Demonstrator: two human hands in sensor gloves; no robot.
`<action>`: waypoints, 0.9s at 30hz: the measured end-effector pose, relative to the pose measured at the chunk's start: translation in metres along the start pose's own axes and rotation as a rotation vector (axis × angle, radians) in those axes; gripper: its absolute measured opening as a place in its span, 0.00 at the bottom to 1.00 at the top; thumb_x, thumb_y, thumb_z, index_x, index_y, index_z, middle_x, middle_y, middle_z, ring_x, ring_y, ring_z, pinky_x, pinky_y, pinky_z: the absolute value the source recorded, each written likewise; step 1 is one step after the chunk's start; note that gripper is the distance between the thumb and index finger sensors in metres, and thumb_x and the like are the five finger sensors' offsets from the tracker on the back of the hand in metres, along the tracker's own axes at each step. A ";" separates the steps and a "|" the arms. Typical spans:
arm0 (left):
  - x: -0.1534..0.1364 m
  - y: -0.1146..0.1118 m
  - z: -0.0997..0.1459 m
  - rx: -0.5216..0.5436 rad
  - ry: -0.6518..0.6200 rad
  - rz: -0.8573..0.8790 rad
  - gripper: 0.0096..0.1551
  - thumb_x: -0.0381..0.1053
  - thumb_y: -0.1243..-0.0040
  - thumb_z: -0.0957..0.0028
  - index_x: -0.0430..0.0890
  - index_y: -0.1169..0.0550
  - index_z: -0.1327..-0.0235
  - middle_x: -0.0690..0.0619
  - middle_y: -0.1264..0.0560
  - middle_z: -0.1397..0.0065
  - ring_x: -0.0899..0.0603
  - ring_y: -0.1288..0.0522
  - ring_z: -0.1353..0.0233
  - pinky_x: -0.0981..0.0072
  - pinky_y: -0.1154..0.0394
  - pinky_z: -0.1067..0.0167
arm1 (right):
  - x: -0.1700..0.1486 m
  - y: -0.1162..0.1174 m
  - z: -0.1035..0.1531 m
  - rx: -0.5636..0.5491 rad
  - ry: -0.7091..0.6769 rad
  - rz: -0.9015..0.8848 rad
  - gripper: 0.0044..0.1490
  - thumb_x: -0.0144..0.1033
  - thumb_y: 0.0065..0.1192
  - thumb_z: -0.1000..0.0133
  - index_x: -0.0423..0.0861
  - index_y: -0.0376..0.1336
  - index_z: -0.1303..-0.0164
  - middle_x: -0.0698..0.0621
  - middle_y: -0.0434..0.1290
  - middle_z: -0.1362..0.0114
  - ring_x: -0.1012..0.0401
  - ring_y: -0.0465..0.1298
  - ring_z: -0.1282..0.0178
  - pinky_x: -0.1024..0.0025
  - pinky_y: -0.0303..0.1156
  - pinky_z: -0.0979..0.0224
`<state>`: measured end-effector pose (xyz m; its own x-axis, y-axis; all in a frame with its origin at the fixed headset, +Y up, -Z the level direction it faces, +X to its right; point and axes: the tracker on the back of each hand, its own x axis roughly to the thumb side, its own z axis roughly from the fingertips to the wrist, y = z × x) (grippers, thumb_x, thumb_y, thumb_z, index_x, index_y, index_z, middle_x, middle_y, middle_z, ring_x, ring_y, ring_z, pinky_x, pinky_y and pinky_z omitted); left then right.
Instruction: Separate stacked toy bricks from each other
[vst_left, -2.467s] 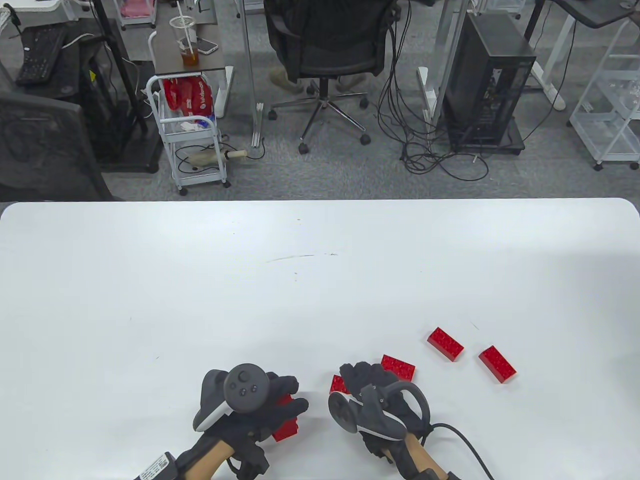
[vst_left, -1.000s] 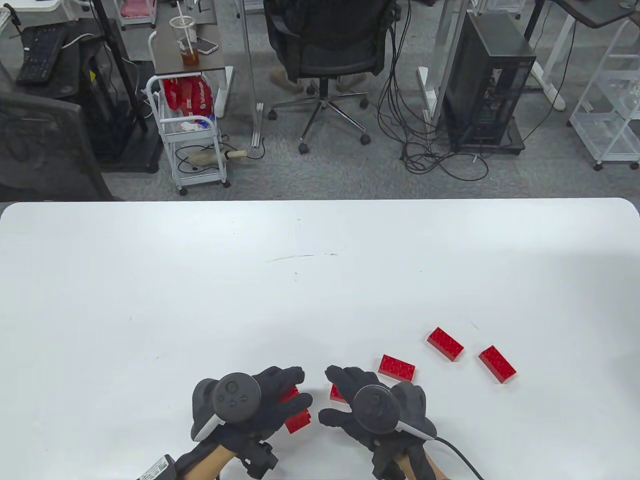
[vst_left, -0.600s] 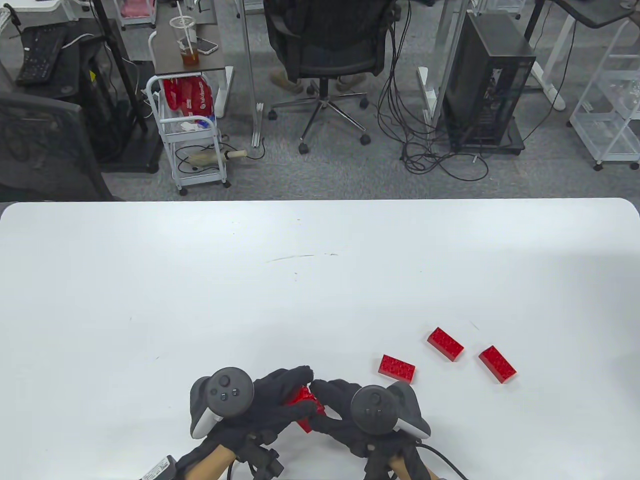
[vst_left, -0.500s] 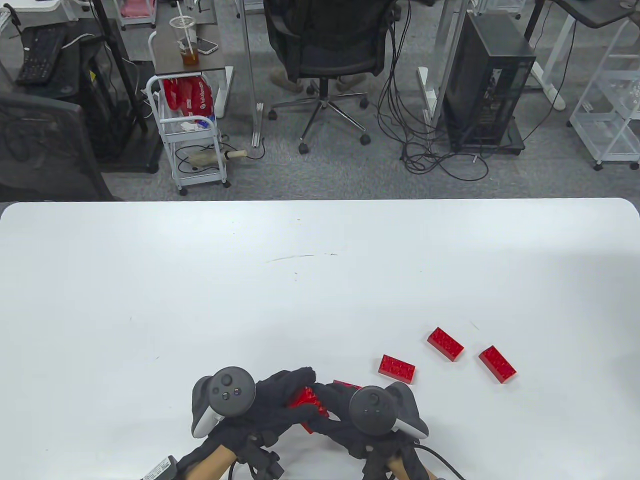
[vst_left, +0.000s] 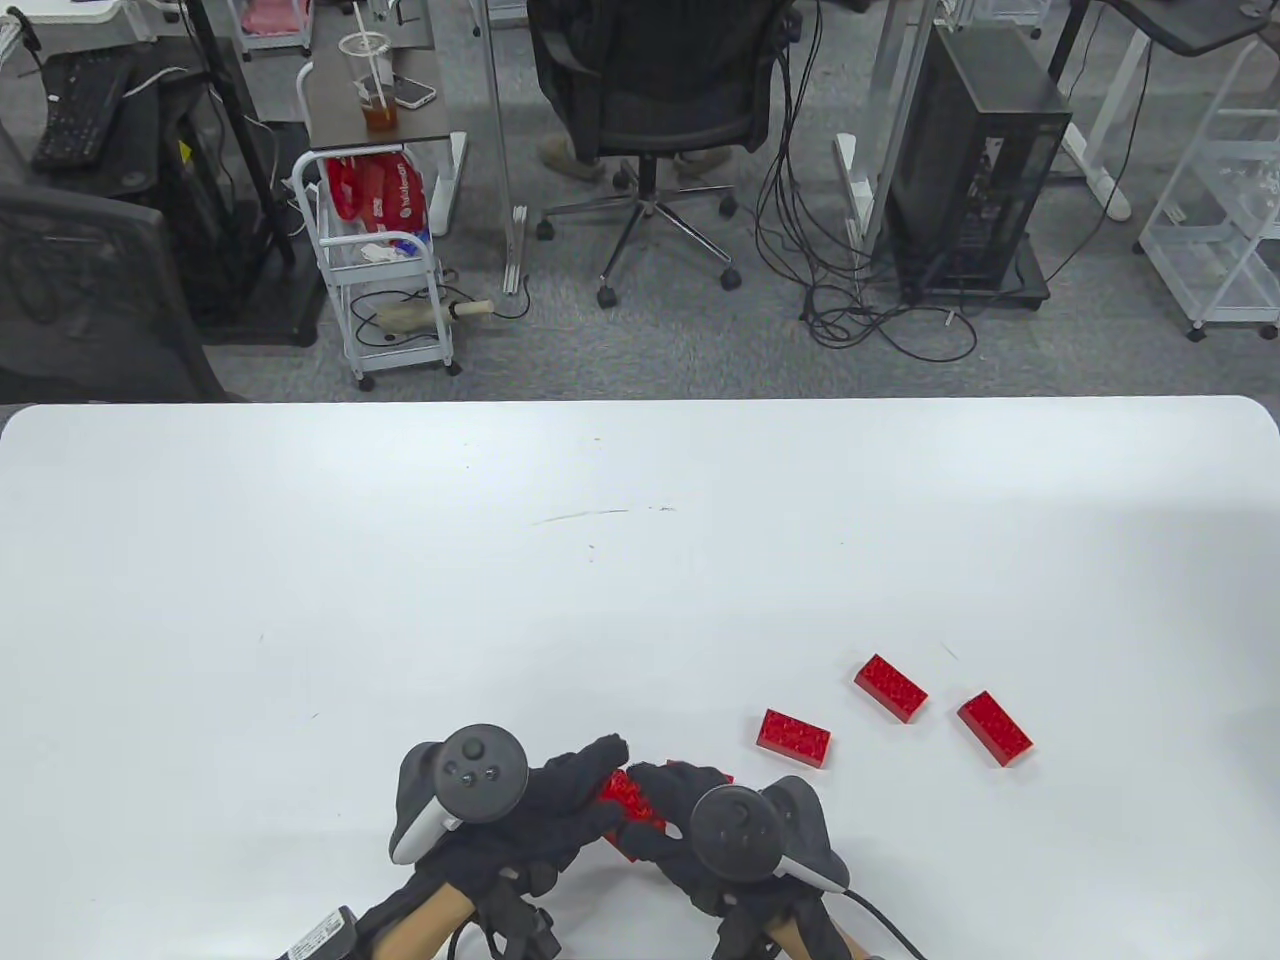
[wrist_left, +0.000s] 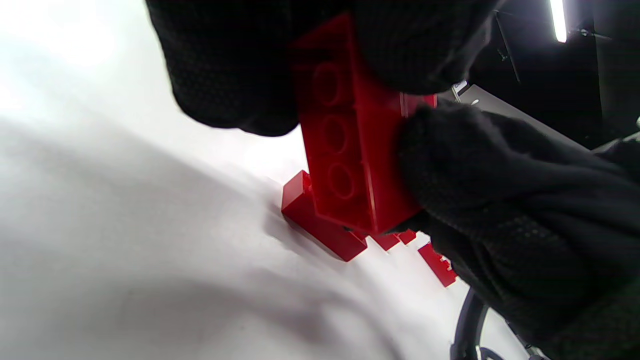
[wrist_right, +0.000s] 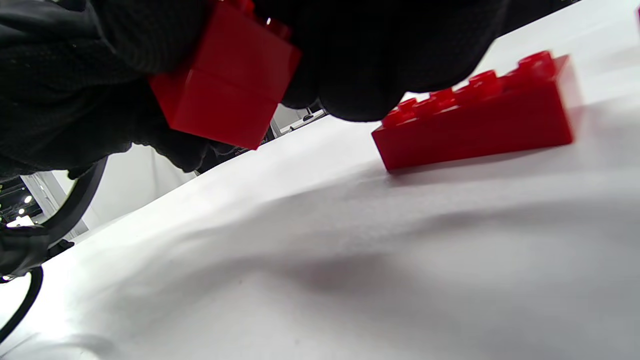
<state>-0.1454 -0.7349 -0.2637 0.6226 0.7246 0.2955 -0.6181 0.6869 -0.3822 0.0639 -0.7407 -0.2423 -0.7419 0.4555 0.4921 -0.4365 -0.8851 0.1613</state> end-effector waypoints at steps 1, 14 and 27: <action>0.003 -0.001 0.001 0.002 -0.008 -0.016 0.44 0.56 0.43 0.51 0.43 0.34 0.20 0.45 0.23 0.28 0.41 0.17 0.38 0.65 0.16 0.39 | 0.002 -0.001 0.000 -0.012 -0.001 0.010 0.45 0.55 0.56 0.44 0.37 0.63 0.24 0.40 0.73 0.30 0.47 0.79 0.37 0.44 0.74 0.33; 0.021 -0.009 0.007 0.058 -0.023 -0.186 0.45 0.55 0.46 0.51 0.41 0.39 0.18 0.43 0.27 0.27 0.39 0.20 0.36 0.62 0.19 0.36 | 0.015 -0.001 0.003 -0.090 -0.006 0.186 0.45 0.55 0.58 0.48 0.39 0.64 0.25 0.40 0.74 0.31 0.48 0.80 0.39 0.45 0.75 0.34; 0.017 -0.004 0.009 0.136 -0.027 -0.180 0.44 0.58 0.45 0.51 0.45 0.35 0.19 0.45 0.23 0.30 0.41 0.17 0.39 0.64 0.16 0.40 | 0.017 -0.015 0.005 -0.158 0.005 0.282 0.43 0.56 0.59 0.46 0.44 0.63 0.25 0.42 0.73 0.29 0.48 0.79 0.36 0.43 0.74 0.32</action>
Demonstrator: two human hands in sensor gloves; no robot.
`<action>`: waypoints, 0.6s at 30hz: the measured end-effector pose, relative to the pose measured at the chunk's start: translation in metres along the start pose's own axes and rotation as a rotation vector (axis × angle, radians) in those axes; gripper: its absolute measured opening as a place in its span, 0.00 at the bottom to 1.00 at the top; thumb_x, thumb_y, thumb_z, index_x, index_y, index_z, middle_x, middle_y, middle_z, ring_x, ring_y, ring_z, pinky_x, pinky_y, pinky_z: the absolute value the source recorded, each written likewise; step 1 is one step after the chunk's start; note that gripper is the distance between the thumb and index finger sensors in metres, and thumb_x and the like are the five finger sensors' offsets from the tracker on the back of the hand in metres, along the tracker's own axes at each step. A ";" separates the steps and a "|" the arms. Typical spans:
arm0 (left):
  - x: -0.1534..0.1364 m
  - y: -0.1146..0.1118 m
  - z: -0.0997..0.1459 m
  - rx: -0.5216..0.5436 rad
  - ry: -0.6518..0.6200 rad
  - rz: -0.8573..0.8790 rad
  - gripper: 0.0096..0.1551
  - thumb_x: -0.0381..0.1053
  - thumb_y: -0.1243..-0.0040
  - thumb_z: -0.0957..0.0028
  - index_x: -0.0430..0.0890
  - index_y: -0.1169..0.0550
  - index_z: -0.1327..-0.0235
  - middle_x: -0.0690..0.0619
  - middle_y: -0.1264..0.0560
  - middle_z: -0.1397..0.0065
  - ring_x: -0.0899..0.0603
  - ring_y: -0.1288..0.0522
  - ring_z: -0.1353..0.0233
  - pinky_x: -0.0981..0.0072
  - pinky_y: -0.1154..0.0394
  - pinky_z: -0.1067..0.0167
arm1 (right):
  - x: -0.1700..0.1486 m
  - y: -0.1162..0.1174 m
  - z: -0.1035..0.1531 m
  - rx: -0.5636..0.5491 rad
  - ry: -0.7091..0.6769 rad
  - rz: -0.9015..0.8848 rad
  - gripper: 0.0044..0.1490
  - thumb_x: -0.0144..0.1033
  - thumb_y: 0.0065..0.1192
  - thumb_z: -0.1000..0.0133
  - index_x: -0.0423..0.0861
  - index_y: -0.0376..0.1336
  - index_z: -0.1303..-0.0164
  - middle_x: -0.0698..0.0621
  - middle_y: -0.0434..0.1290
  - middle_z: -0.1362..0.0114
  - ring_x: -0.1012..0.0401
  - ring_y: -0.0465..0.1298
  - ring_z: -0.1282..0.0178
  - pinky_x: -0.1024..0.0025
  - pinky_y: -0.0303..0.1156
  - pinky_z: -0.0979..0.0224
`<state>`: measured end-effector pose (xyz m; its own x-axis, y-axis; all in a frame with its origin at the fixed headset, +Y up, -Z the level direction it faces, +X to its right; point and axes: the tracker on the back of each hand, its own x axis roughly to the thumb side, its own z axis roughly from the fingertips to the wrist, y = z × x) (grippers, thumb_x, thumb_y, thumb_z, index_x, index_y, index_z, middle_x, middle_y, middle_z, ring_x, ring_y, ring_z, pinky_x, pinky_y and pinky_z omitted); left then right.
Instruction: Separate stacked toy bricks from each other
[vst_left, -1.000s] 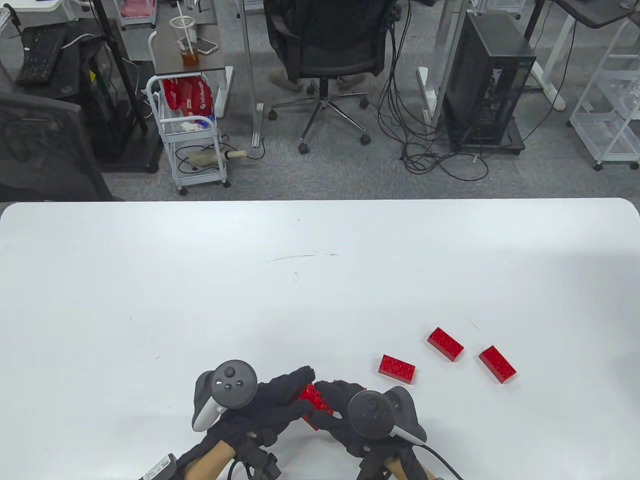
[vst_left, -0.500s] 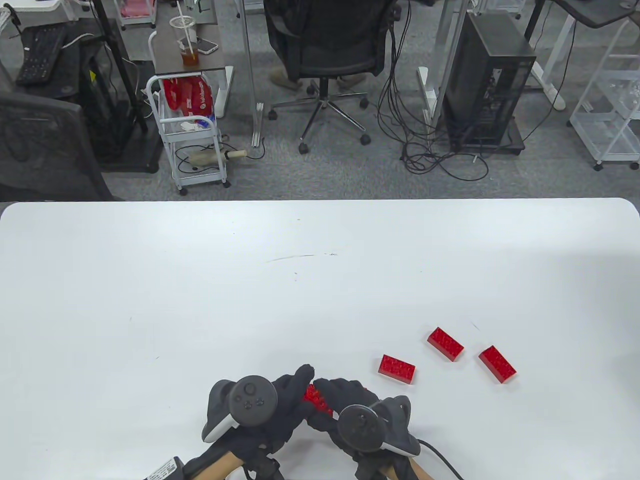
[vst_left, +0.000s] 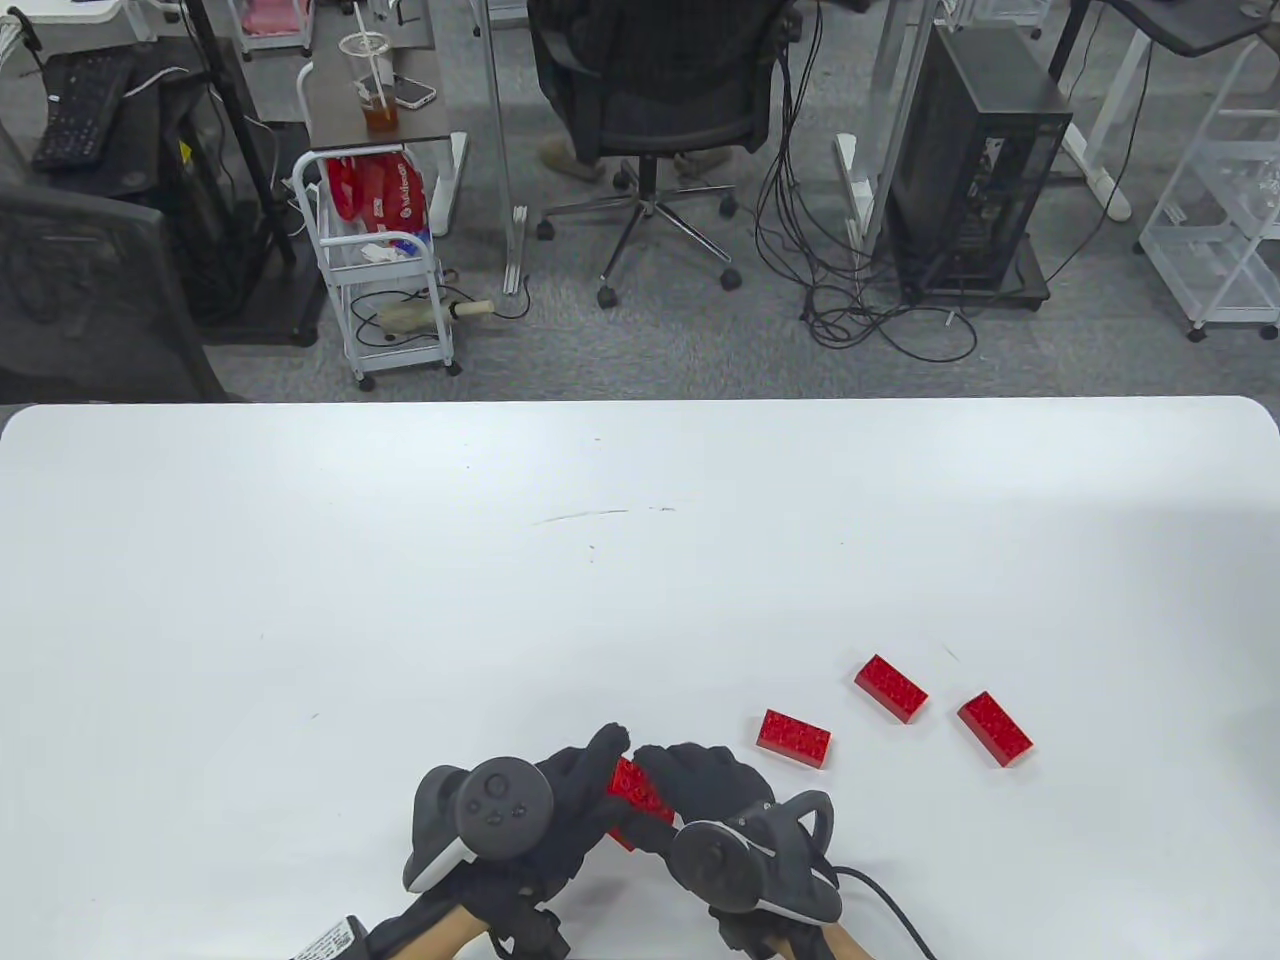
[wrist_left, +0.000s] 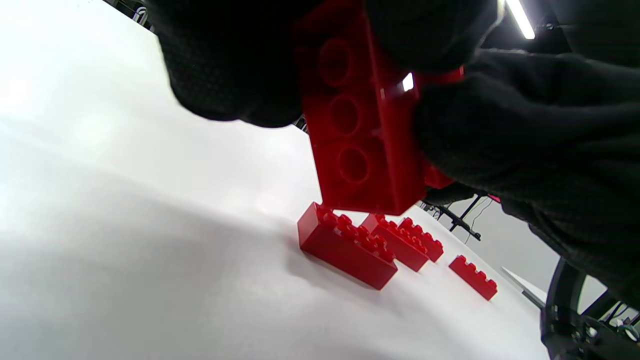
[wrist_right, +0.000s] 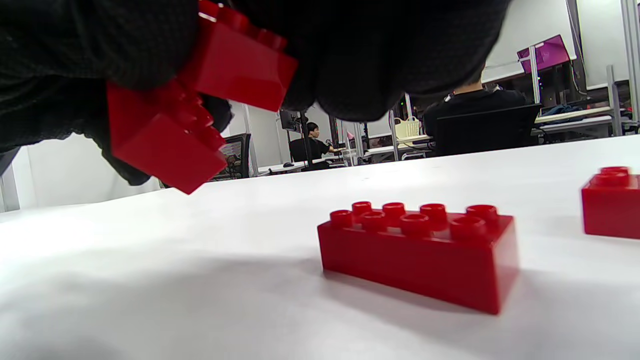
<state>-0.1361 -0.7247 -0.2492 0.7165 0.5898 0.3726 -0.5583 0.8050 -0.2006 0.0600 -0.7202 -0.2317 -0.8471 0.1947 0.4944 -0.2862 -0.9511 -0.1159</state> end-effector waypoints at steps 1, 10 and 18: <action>0.000 0.000 0.000 -0.004 0.003 -0.004 0.44 0.59 0.44 0.50 0.45 0.35 0.19 0.45 0.23 0.30 0.41 0.17 0.40 0.65 0.16 0.40 | -0.001 0.000 0.000 0.002 0.001 -0.004 0.43 0.56 0.59 0.46 0.45 0.63 0.24 0.42 0.72 0.28 0.47 0.78 0.35 0.43 0.73 0.32; -0.012 0.004 -0.003 0.017 0.050 0.011 0.43 0.61 0.41 0.51 0.46 0.30 0.22 0.46 0.22 0.31 0.42 0.17 0.40 0.65 0.16 0.41 | -0.013 -0.009 -0.011 0.027 0.068 0.059 0.41 0.54 0.62 0.46 0.50 0.61 0.22 0.42 0.68 0.23 0.45 0.74 0.28 0.41 0.71 0.28; -0.021 0.012 -0.005 0.038 0.075 0.037 0.43 0.61 0.40 0.52 0.46 0.29 0.22 0.46 0.21 0.31 0.41 0.17 0.40 0.65 0.16 0.41 | -0.039 -0.013 -0.037 0.025 0.178 0.176 0.41 0.49 0.65 0.46 0.52 0.60 0.21 0.43 0.66 0.20 0.45 0.73 0.26 0.42 0.71 0.27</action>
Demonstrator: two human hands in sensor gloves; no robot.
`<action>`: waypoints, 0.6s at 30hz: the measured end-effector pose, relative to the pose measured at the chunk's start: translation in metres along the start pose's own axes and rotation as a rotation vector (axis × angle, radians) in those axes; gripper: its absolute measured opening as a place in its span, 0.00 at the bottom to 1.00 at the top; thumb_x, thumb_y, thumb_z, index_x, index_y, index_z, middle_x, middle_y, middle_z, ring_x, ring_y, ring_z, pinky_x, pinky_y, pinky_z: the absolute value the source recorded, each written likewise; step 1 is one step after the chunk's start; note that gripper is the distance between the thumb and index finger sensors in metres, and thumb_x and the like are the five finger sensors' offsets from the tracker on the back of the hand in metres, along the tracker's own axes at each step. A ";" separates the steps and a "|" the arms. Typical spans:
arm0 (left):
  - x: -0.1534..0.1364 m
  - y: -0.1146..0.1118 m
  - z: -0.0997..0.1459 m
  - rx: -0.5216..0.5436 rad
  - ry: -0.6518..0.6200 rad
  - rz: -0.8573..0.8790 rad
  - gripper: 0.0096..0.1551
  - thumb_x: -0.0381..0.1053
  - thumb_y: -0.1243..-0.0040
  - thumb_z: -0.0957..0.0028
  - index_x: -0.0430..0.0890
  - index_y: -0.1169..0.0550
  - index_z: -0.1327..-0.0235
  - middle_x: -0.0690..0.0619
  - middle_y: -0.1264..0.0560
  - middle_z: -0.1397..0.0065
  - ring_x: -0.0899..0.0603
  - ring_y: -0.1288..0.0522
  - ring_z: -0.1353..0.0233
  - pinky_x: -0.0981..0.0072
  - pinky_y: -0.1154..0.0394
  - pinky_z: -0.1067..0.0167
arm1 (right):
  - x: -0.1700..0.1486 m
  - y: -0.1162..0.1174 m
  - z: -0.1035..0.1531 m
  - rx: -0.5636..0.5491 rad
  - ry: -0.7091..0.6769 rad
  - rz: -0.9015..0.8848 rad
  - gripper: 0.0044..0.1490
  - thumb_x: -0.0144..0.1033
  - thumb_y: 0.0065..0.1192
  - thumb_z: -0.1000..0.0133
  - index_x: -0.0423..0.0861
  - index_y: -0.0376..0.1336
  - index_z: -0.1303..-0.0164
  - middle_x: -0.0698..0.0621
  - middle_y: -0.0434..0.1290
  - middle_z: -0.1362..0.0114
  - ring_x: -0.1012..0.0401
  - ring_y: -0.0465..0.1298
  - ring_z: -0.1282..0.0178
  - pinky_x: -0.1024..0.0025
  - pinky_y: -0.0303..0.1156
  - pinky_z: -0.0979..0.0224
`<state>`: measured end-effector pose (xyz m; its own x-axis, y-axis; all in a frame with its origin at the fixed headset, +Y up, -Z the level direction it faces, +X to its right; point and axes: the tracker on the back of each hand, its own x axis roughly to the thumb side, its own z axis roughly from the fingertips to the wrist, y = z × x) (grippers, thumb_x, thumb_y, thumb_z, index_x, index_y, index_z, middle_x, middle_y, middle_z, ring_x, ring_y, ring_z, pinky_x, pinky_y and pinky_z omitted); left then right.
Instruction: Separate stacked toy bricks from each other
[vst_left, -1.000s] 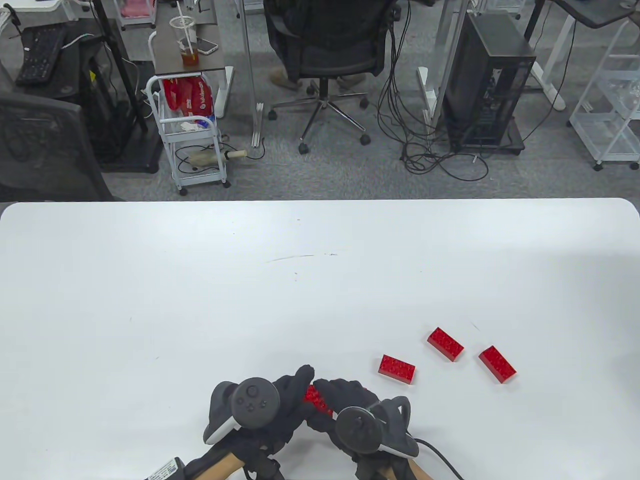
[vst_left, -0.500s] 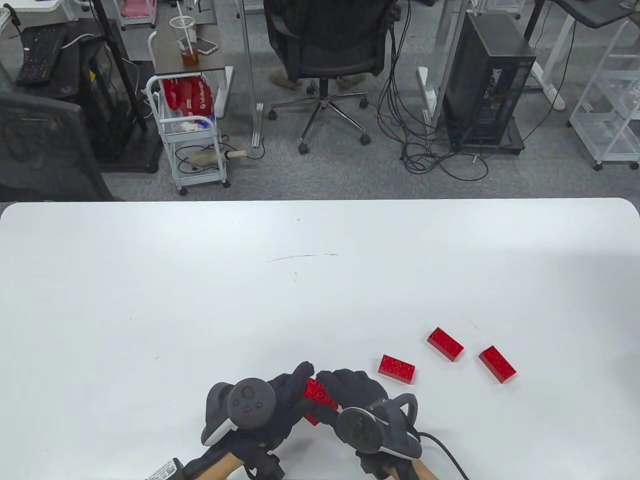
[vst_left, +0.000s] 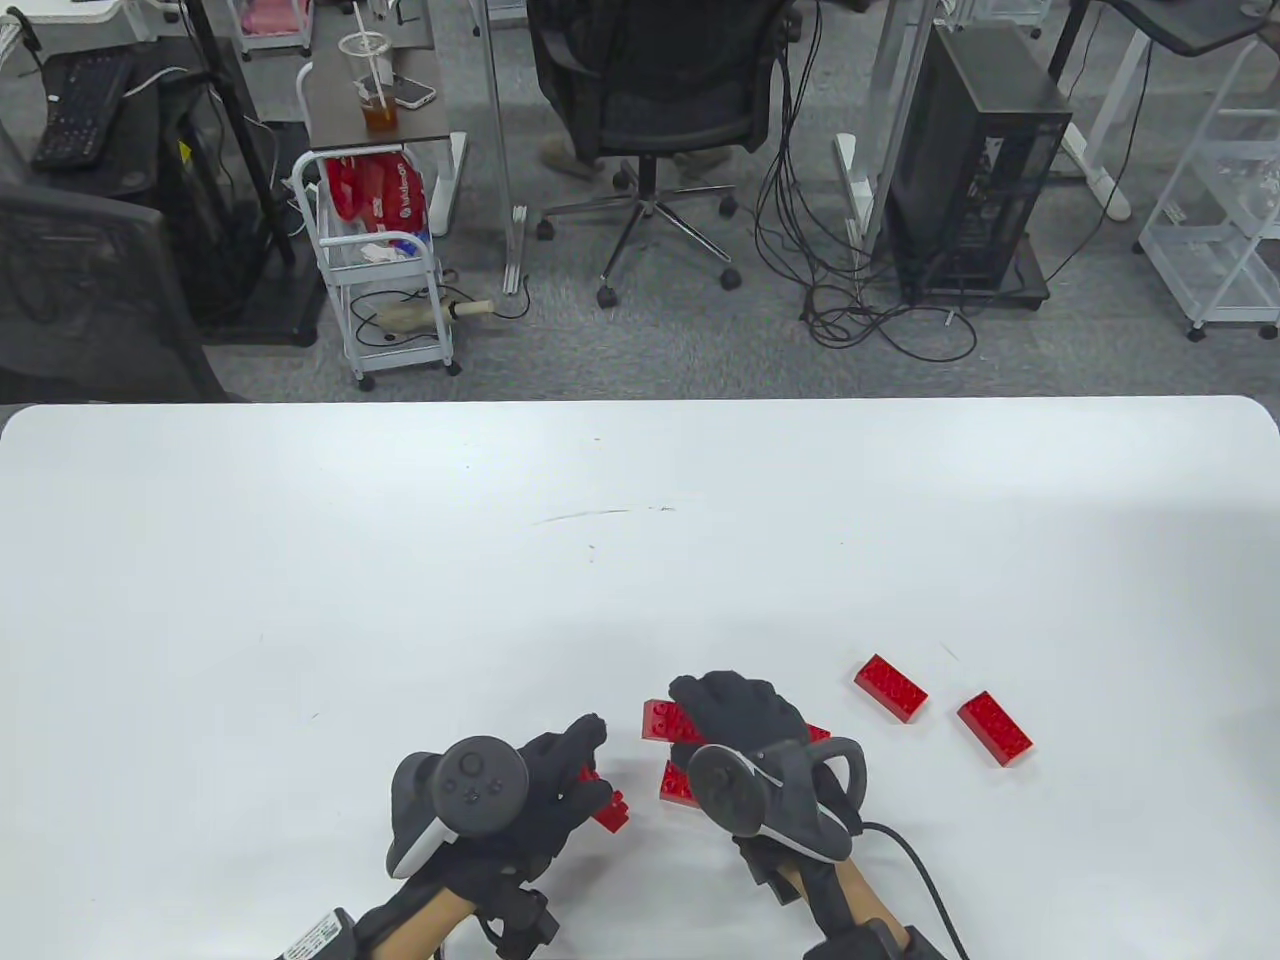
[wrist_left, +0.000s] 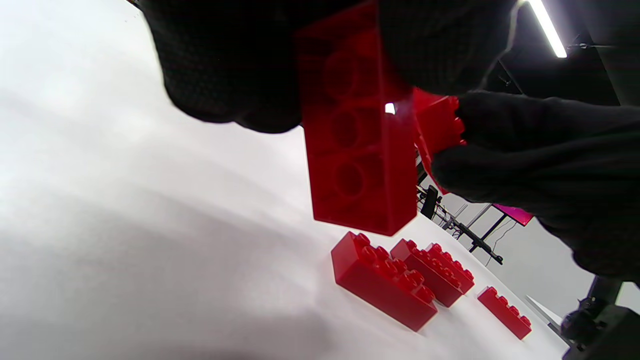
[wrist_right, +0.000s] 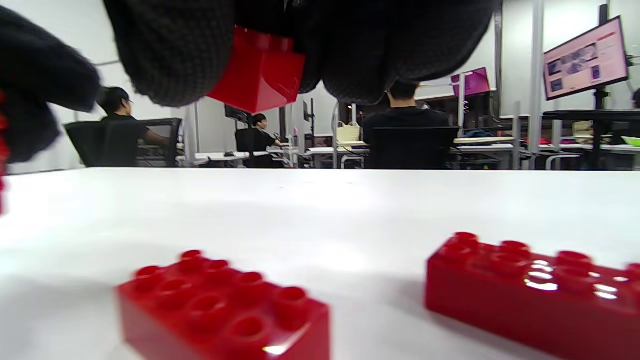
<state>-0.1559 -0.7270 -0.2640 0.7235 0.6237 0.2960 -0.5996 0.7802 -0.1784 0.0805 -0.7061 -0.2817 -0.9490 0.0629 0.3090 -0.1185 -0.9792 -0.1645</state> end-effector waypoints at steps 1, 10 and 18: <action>-0.001 0.001 0.000 0.000 0.004 0.002 0.43 0.61 0.40 0.52 0.46 0.29 0.22 0.46 0.21 0.31 0.41 0.17 0.40 0.65 0.16 0.41 | -0.003 0.001 -0.004 0.011 0.015 0.009 0.41 0.48 0.65 0.46 0.52 0.59 0.21 0.43 0.66 0.20 0.45 0.73 0.25 0.42 0.70 0.26; -0.010 0.008 -0.003 0.018 0.030 0.031 0.43 0.61 0.40 0.51 0.45 0.29 0.22 0.46 0.21 0.31 0.41 0.17 0.40 0.64 0.16 0.41 | -0.026 0.005 -0.038 0.101 0.091 0.176 0.40 0.44 0.65 0.45 0.55 0.57 0.20 0.46 0.65 0.17 0.46 0.72 0.23 0.43 0.70 0.25; -0.012 0.012 -0.004 0.021 0.039 0.041 0.43 0.61 0.40 0.51 0.45 0.29 0.22 0.46 0.21 0.31 0.41 0.17 0.40 0.64 0.16 0.41 | -0.047 0.010 -0.067 0.173 0.194 0.254 0.40 0.43 0.66 0.45 0.56 0.57 0.20 0.48 0.66 0.17 0.47 0.73 0.23 0.44 0.70 0.25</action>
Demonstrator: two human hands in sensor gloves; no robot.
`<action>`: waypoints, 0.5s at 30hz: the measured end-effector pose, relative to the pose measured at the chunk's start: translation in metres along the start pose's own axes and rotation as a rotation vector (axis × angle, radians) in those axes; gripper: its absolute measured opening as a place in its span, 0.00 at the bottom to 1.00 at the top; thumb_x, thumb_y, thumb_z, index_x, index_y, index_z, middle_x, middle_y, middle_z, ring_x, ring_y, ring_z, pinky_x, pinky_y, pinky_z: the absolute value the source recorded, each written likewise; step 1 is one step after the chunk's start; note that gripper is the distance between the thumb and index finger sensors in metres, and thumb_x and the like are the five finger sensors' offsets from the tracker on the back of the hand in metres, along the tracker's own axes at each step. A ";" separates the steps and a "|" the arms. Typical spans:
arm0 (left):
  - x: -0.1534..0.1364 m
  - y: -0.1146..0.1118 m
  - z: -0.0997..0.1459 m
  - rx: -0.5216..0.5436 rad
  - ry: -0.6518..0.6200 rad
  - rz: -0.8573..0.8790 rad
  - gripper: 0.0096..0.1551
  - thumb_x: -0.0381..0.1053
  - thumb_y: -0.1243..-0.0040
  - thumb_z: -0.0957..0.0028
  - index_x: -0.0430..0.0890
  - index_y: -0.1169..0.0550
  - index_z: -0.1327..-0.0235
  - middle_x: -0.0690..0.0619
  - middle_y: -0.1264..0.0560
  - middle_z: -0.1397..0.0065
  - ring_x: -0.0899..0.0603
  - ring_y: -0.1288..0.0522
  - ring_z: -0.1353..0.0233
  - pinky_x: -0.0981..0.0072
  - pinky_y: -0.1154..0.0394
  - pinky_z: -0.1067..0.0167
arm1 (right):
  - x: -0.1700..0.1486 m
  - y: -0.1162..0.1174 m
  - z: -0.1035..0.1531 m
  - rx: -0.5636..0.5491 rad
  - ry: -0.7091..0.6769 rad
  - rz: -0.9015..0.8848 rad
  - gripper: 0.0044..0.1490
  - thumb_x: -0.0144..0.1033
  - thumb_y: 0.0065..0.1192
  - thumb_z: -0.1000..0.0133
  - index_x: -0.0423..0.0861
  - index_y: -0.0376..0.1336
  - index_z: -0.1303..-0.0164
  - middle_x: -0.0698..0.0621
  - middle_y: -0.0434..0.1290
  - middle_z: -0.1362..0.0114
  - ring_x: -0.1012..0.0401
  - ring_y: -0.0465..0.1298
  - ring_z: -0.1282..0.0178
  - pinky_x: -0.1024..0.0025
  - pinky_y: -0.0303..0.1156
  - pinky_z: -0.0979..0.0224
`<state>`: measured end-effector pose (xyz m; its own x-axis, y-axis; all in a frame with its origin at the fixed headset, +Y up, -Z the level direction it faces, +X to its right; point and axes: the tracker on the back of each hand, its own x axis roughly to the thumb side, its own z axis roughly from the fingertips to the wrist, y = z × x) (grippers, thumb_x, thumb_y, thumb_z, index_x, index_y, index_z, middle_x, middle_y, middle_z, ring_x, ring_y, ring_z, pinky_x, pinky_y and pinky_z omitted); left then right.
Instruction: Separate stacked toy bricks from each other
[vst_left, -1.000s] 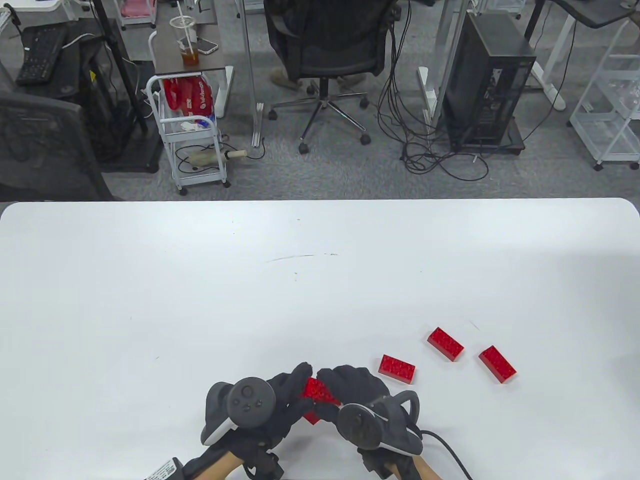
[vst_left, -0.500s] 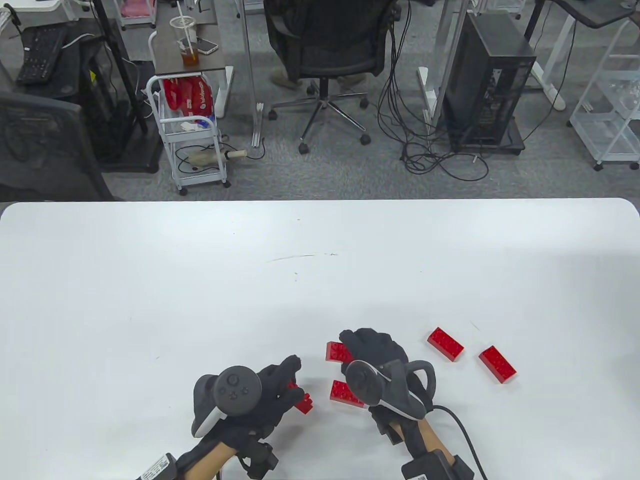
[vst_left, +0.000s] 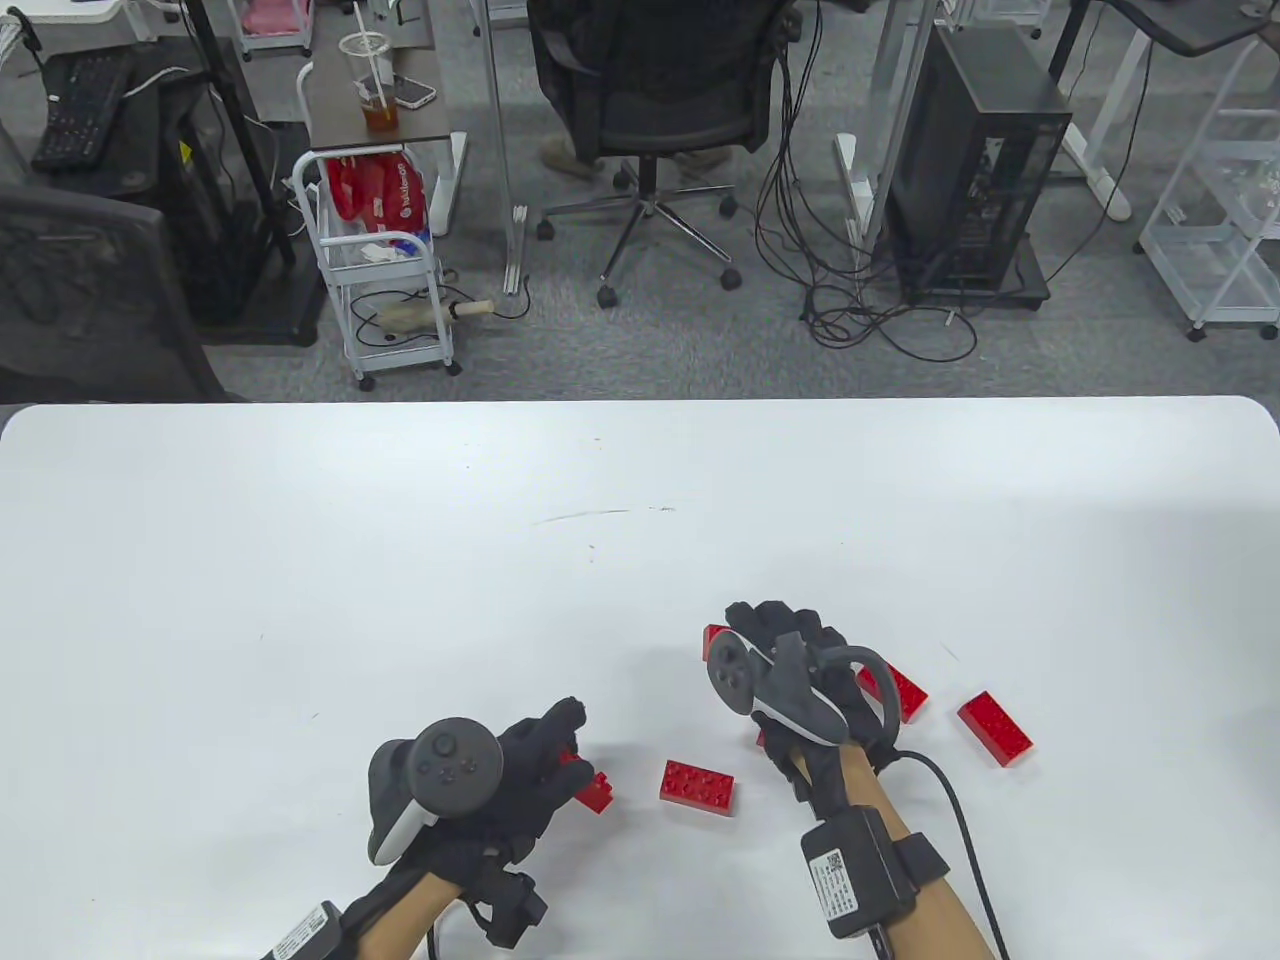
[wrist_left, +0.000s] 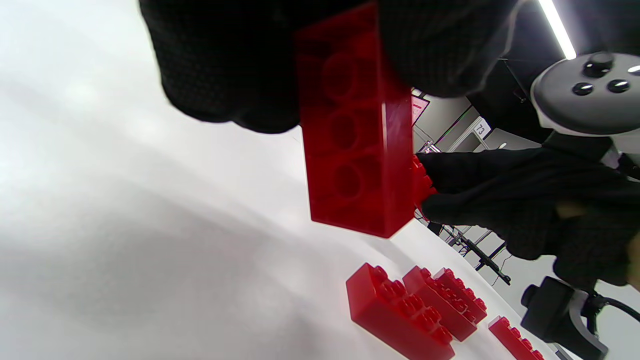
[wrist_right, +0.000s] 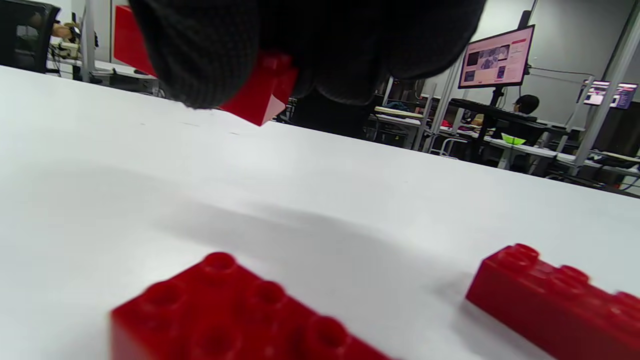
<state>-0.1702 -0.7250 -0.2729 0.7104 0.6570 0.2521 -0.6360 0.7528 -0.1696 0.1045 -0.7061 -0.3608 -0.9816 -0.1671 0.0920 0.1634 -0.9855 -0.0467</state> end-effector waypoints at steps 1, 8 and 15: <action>0.000 0.000 0.000 0.001 -0.001 0.001 0.43 0.61 0.40 0.51 0.45 0.29 0.22 0.46 0.21 0.31 0.41 0.17 0.40 0.64 0.16 0.41 | -0.002 0.001 -0.005 0.010 0.018 0.009 0.40 0.42 0.66 0.45 0.56 0.57 0.20 0.48 0.66 0.17 0.47 0.73 0.23 0.44 0.70 0.25; -0.001 0.002 -0.001 -0.002 0.010 0.001 0.43 0.61 0.40 0.51 0.45 0.29 0.22 0.46 0.21 0.31 0.41 0.17 0.40 0.64 0.16 0.41 | -0.012 0.012 -0.030 0.098 0.086 0.021 0.40 0.41 0.66 0.45 0.55 0.57 0.19 0.48 0.65 0.17 0.48 0.73 0.23 0.45 0.70 0.24; -0.002 0.004 -0.001 0.002 0.014 0.008 0.43 0.61 0.39 0.51 0.45 0.29 0.22 0.46 0.21 0.31 0.41 0.17 0.40 0.64 0.16 0.41 | -0.019 0.031 -0.045 0.165 0.110 0.090 0.40 0.38 0.66 0.44 0.55 0.56 0.20 0.49 0.66 0.17 0.50 0.74 0.23 0.48 0.71 0.22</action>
<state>-0.1745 -0.7233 -0.2752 0.7093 0.6636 0.2378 -0.6423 0.7474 -0.1698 0.1236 -0.7326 -0.4087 -0.9658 -0.2590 -0.0151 0.2556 -0.9600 0.1147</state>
